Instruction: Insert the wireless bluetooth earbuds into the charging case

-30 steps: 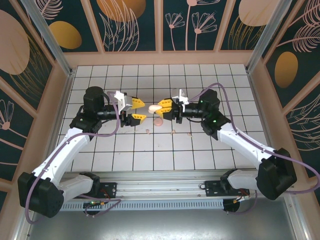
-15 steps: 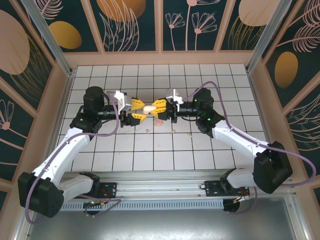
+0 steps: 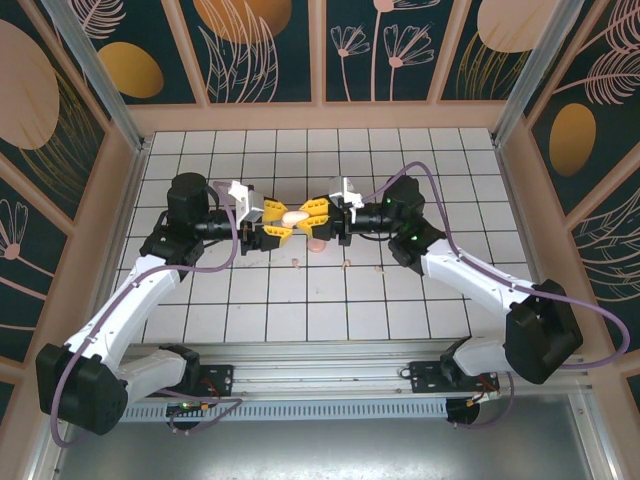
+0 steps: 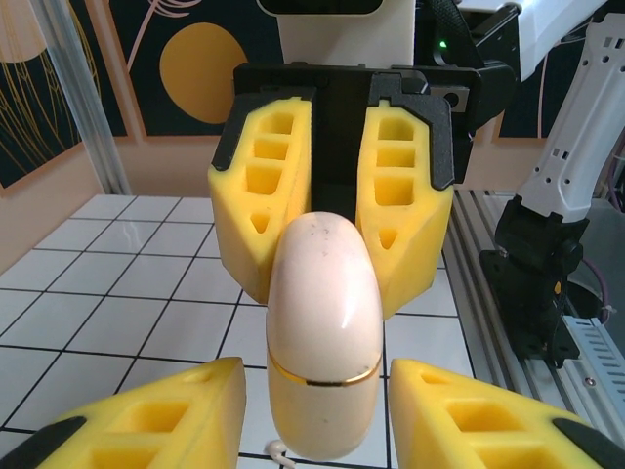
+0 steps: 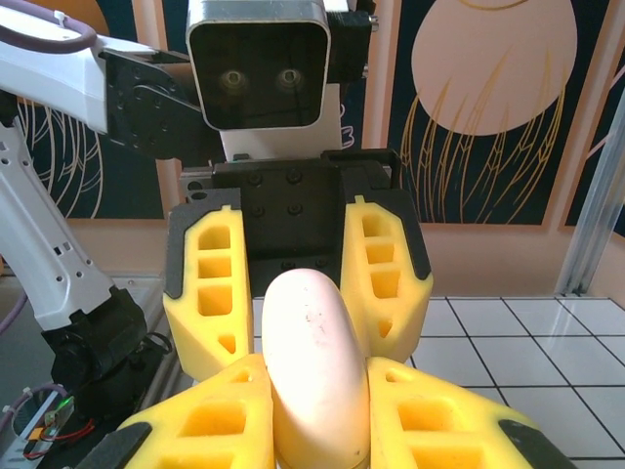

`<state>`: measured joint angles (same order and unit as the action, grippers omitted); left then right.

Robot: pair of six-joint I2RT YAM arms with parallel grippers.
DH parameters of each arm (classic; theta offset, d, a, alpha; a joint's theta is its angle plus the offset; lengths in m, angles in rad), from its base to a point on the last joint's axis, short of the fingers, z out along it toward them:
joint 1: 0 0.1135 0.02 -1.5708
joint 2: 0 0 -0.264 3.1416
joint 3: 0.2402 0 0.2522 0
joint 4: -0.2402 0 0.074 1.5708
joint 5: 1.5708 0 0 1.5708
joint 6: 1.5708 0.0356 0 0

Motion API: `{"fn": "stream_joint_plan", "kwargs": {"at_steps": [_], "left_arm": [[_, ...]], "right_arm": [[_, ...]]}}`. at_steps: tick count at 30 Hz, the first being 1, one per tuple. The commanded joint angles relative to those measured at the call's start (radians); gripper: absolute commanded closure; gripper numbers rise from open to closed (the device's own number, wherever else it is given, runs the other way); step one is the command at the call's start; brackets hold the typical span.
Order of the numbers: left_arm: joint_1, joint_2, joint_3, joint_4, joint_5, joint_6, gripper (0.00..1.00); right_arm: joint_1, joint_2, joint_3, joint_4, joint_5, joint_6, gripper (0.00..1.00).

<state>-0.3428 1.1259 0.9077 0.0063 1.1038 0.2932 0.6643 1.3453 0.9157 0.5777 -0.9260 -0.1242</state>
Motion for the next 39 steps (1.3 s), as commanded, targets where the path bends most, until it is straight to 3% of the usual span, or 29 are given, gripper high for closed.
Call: {"fn": "stream_joint_plan", "kwargs": {"at_steps": [1,14,18,27,32,39], "left_arm": [[-0.006,-0.003,-0.005,0.015,0.033,-0.003,0.61],[-0.005,-0.012,-0.011,0.015,0.022,0.012,0.83],[-0.006,-0.013,-0.005,0.021,0.021,0.009,0.73],[-0.005,-0.012,-0.004,0.029,0.024,-0.005,0.71],[-0.006,-0.013,-0.005,0.033,0.025,-0.012,0.65],[-0.006,-0.003,-0.01,0.043,-0.001,0.004,0.82]], "right_arm": [[0.015,0.013,0.047,0.05,-0.022,0.004,0.85],[0.024,0.016,0.046,0.023,0.004,-0.008,0.81],[0.024,0.012,0.043,0.011,0.009,-0.018,0.82],[0.019,0.012,0.038,0.003,0.013,-0.028,0.82],[0.019,0.012,0.038,-0.001,0.02,-0.031,0.82],[0.011,0.011,0.033,-0.003,0.04,-0.028,0.8]]}}
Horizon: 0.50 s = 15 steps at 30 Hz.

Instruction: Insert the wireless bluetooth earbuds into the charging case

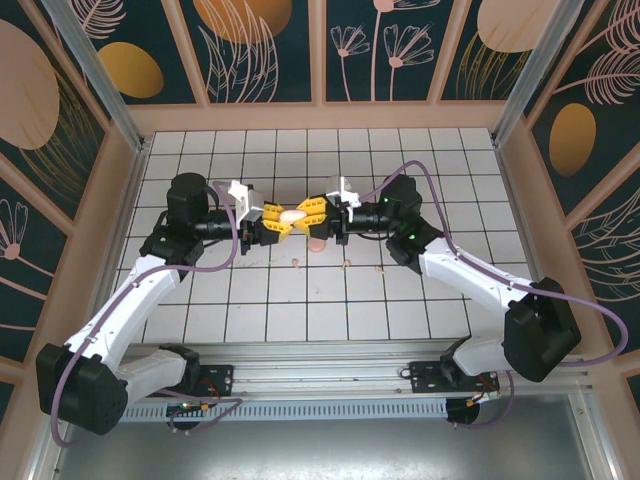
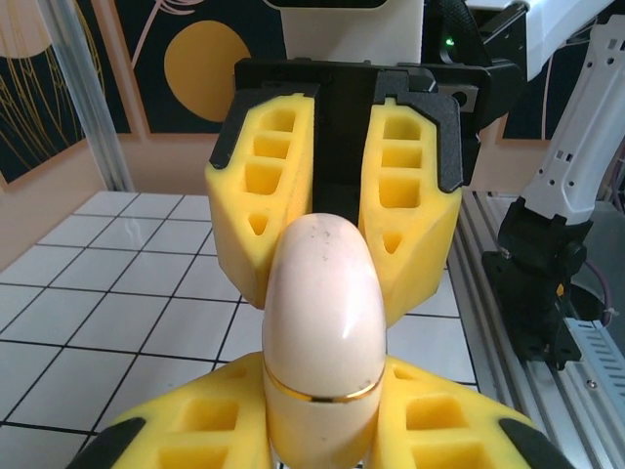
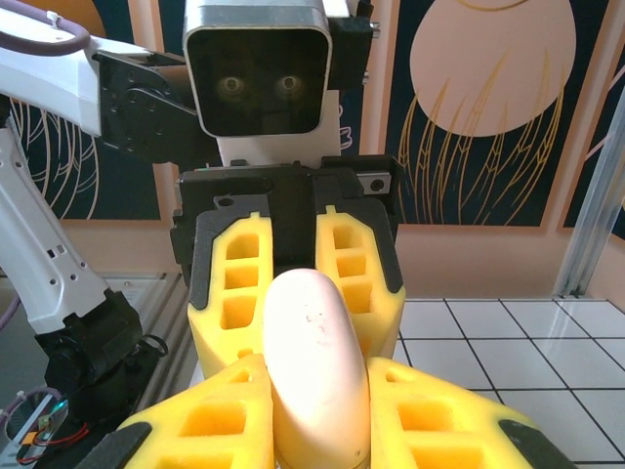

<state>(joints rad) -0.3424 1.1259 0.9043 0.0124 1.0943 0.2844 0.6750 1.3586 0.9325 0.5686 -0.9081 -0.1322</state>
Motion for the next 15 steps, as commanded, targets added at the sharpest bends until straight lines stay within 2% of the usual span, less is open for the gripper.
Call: {"fn": "stream_joint_plan", "kwargs": {"at_steps": [1,4,7,9,15], "left_arm": [[-0.006,0.002,-0.007,0.038,0.004,0.021,0.84],[-0.006,0.028,0.001,0.037,0.001,0.036,0.88],[-0.006,0.047,-0.001,0.037,-0.001,0.056,0.89],[-0.006,0.06,-0.001,0.037,-0.005,0.068,0.89],[-0.006,0.083,0.015,0.038,0.007,0.068,0.89]], "right_arm": [[-0.002,-0.003,0.015,0.008,0.029,-0.015,0.78],[-0.015,-0.004,0.009,0.03,0.065,0.021,0.59],[-0.035,-0.006,0.008,0.052,0.064,0.054,0.5],[-0.045,-0.005,0.009,0.052,0.067,0.056,0.47],[-0.055,0.01,0.015,0.056,0.073,0.064,0.45]]}}
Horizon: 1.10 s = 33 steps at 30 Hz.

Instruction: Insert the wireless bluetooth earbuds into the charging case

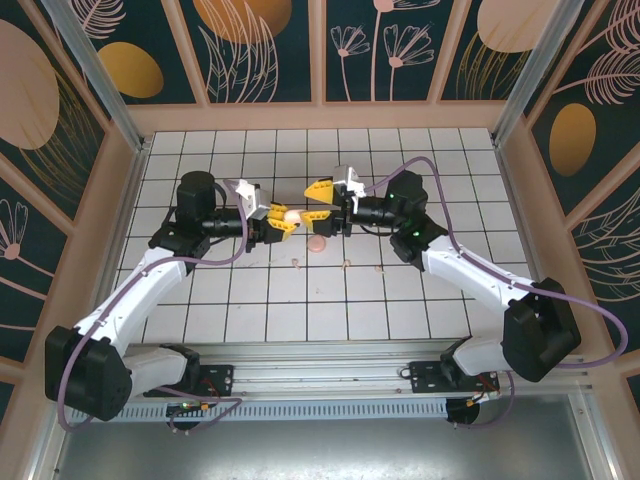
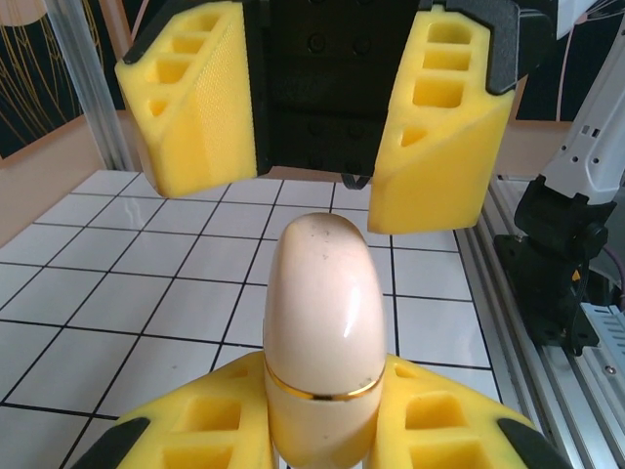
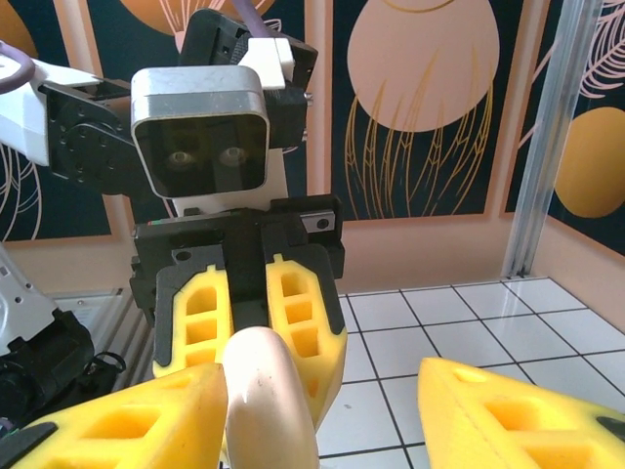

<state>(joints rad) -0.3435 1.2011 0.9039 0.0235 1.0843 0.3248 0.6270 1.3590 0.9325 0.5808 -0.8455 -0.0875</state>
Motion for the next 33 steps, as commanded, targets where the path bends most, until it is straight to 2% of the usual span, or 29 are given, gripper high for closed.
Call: {"fn": "stream_joint_plan", "kwargs": {"at_steps": [1,6,22,28,33], "left_arm": [[-0.005,0.01,0.018,0.027,0.014,0.028,0.89],[-0.005,0.022,0.027,0.032,0.022,0.021,0.89],[-0.005,0.008,0.048,0.029,0.052,-0.003,0.9],[-0.005,0.0,0.044,0.023,0.054,-0.002,0.91],[-0.005,-0.003,0.041,0.014,0.049,0.011,0.91]], "right_arm": [[-0.007,0.012,0.015,0.048,-0.001,0.021,0.45],[-0.006,0.016,0.03,0.002,-0.071,-0.009,0.4],[-0.005,0.055,0.076,-0.062,-0.029,-0.035,0.39],[-0.007,0.049,0.071,-0.044,0.039,-0.023,0.4],[-0.032,0.043,0.053,0.026,0.104,0.046,0.4]]}}
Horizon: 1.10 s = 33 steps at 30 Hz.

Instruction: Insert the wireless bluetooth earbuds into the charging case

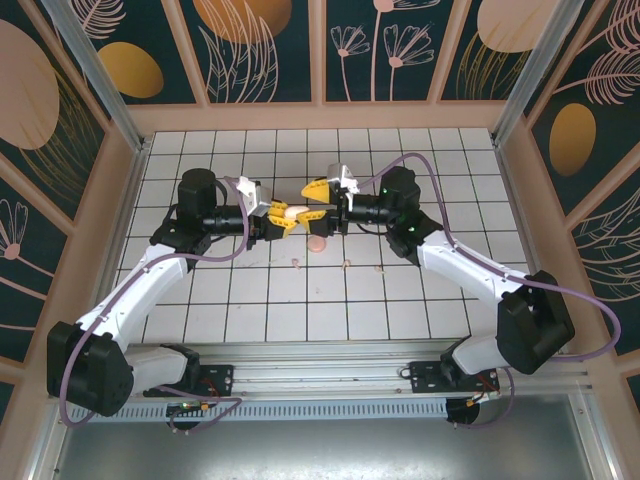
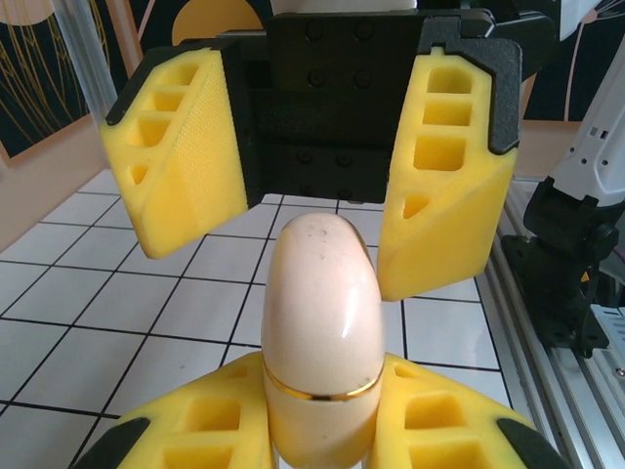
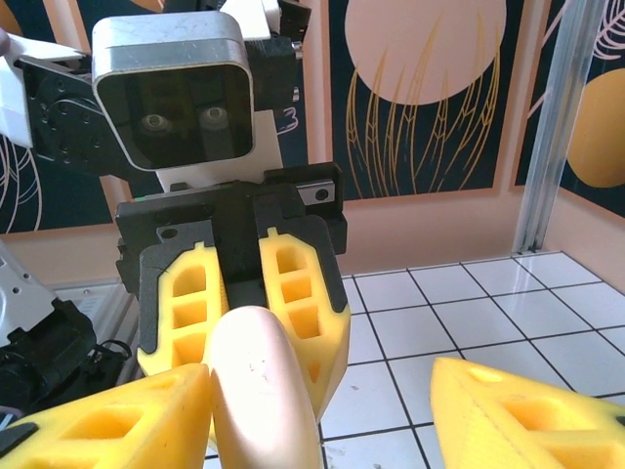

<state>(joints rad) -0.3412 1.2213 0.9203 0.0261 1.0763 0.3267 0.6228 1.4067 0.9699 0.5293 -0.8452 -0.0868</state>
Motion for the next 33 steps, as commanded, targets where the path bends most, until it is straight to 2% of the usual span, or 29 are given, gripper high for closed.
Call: {"fn": "stream_joint_plan", "kwargs": {"at_steps": [1,12,16,19,21,26,30,33], "left_arm": [[-0.007,-0.021,0.022,0.009,0.056,0.012,0.92],[-0.007,-0.005,0.014,0.025,0.039,0.019,0.92],[-0.008,0.019,-0.037,0.113,-0.011,-0.003,0.92],[-0.007,0.043,-0.088,0.217,-0.05,-0.04,0.93],[-0.007,0.059,-0.121,0.278,-0.07,-0.06,0.93],[-0.007,0.093,-0.197,0.389,-0.108,-0.069,0.94],[-0.007,0.113,-0.232,0.397,-0.115,-0.035,0.94],[-0.008,0.119,-0.251,0.397,-0.125,-0.016,0.94]], "right_arm": [[-0.036,-0.005,0.011,0.096,0.11,0.065,0.4],[-0.054,-0.01,-0.002,0.126,0.118,0.122,0.41],[-0.061,-0.039,0.011,0.047,0.166,0.16,0.41],[-0.069,-0.045,0.059,-0.122,0.218,0.228,0.45],[-0.111,-0.042,0.093,-0.26,0.281,0.3,0.47],[-0.175,0.005,0.191,-0.672,0.406,0.411,0.51],[-0.22,0.076,0.25,-0.962,0.467,0.406,0.51],[-0.227,0.145,0.282,-1.156,0.541,0.324,0.51]]}}
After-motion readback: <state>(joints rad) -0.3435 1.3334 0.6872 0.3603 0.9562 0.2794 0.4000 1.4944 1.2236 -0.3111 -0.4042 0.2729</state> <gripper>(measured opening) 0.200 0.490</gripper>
